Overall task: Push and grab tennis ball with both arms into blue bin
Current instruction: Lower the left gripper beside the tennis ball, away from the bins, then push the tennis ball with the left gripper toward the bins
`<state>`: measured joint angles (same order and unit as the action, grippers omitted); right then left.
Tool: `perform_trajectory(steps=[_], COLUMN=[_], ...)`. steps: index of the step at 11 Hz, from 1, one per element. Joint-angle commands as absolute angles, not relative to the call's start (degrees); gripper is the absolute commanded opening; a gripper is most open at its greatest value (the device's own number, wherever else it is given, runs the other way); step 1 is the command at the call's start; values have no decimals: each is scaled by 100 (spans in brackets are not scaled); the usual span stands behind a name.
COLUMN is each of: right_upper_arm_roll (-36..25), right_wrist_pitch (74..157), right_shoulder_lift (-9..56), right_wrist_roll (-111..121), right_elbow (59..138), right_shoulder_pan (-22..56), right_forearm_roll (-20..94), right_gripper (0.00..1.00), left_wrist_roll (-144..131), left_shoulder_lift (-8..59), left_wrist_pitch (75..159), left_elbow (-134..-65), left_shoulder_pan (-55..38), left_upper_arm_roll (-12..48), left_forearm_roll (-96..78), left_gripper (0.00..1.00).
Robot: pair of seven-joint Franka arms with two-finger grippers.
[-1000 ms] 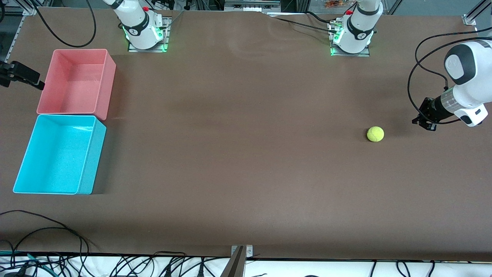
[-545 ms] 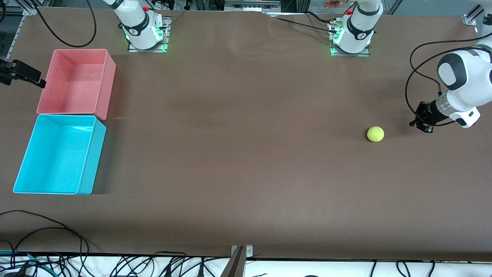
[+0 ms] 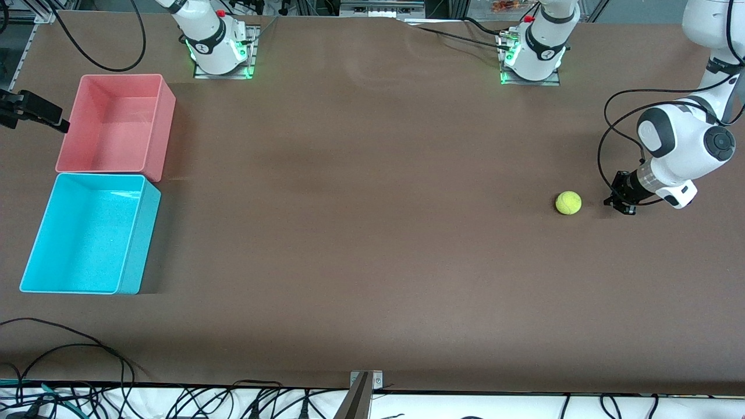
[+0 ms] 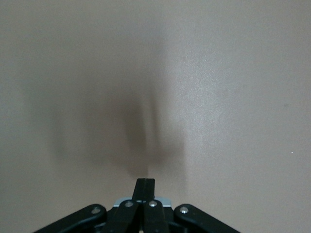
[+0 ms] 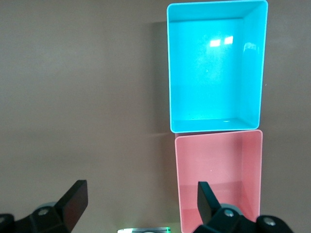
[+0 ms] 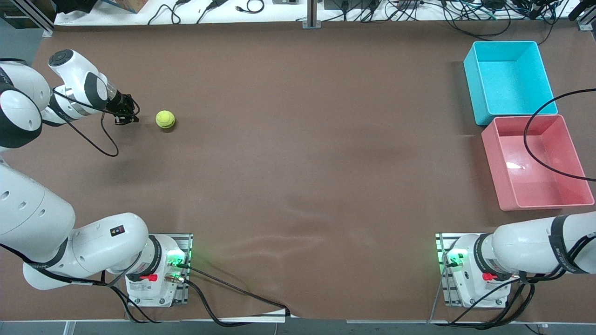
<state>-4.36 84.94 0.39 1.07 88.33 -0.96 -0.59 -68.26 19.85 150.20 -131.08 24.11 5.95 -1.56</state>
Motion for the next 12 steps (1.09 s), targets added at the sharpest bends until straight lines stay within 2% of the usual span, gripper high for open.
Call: perform_trajectory(steps=[1,8,12], right_upper_arm_roll=[-431,-431,-431], right_wrist_pitch=[8350,8350,8341], right_shoulder_lift=[88,88,88], right_wrist_roll=[193,193,176], right_elbow=[8666,8666,8666], right_shoulder_pan=[-141,-141,-141], right_forearm_roll=[0,9,9], right_gripper=[100,100,100], left_wrist_roll=[-6759,-7030,-7724], left_shoulder_lift=[2188,2127,1951], left_wrist_pitch=[15195,15179,15240], left_elbow=[-12929,-13069,-13490], left_shoulder_pan=[2601,2549,2549], left_upper_arm_roll=[615,659,1255], left_forearm_roll=[-193,-202,-202], left_gripper=[0,0,0])
